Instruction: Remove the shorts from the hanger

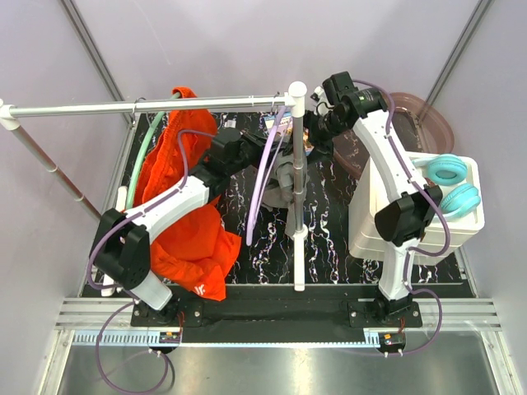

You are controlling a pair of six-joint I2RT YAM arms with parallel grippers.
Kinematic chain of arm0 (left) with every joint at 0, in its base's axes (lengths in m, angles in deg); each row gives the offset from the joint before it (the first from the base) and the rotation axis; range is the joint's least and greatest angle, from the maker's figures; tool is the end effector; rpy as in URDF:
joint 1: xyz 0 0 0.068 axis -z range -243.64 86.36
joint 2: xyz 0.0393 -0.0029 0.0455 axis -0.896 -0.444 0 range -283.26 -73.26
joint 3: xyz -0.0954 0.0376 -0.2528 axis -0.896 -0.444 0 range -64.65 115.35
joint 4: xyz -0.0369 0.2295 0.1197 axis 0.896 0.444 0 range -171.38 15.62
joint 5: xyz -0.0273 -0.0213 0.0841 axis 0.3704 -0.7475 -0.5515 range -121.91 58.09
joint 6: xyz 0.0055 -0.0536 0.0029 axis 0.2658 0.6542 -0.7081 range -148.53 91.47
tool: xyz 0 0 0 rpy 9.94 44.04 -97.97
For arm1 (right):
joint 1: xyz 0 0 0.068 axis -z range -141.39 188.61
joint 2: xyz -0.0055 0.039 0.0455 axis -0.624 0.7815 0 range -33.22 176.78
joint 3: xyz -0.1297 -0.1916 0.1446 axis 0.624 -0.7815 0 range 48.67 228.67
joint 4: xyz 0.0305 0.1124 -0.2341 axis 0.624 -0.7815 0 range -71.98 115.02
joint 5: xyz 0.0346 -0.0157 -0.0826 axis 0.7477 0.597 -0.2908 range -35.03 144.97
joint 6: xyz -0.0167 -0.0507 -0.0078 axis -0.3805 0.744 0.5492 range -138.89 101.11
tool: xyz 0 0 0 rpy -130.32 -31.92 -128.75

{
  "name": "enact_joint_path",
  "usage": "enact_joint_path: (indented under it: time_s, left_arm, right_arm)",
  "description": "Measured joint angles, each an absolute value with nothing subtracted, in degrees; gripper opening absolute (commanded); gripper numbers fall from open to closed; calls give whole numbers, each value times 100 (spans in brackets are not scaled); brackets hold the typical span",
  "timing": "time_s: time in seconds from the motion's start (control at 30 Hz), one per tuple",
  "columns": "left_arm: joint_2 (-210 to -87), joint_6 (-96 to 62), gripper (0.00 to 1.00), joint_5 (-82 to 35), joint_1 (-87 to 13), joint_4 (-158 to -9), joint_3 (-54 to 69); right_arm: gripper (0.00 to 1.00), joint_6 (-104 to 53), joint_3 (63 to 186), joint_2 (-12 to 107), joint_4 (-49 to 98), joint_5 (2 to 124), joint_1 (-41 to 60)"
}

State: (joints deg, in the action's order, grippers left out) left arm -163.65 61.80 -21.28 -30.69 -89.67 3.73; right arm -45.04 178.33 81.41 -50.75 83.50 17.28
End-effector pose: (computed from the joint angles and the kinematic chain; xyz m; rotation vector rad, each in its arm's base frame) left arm 0.3131 -0.2108 0.3155 -0.8971 1.9676 -1.5857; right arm 0.3688 0.1623 0.3831 -0.0660 2.7327 0.9215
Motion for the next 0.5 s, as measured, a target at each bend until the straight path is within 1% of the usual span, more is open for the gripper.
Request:
enact_joint_path:
  time_s: [0.03, 0.07, 0.13, 0.17, 0.2, 0.27, 0.3, 0.33, 0.4, 0.5]
  left_arm:
    - [-16382, 6195, 0, -2084, -3069, -8967, 386]
    - [-16402, 6200, 0, -2047, -3069, -8967, 404]
    - [-16441, 6193, 0, -1999, -3069, -8965, 443]
    - [-16450, 6186, 8, -1988, -3069, -8952, 463]
    - [-16450, 6167, 15, -1986, -3069, -8937, 476]
    - [-16450, 6123, 30, -1984, -3069, -8921, 504]
    - [-16450, 6068, 43, -1984, -3069, -8884, 541]
    - [-16446, 6003, 48, -1986, -3069, -8829, 585]
    - [-16402, 5828, 57, -1988, -3069, -8665, 672]
    - [-16164, 5550, 60, -1990, -3067, -8344, 690]
  right_arm:
    - [58, -4543, 17718, 8095, -4992, 8396, 1731]
    - [36, -4607, 17586, 8036, -4876, 8464, 1735]
    - [19, -4709, 17344, 7896, -4649, 8523, 1735]
    - [3, -4801, 17267, 7835, -4564, 8580, 1733]
    - [0, -4862, 17226, 7782, -4500, 8593, 1726]
    - [0, -4928, 17213, 7704, -4461, 8549, 1726]
    - [0, -4961, 17213, 7671, -4459, 8492, 1728]
    - [0, -4987, 17217, 7647, -4467, 8414, 1735]
    - [0, -5022, 17291, 7638, -4507, 8239, 1763]
    - [0, -5028, 17593, 7645, -4734, 7850, 1916]
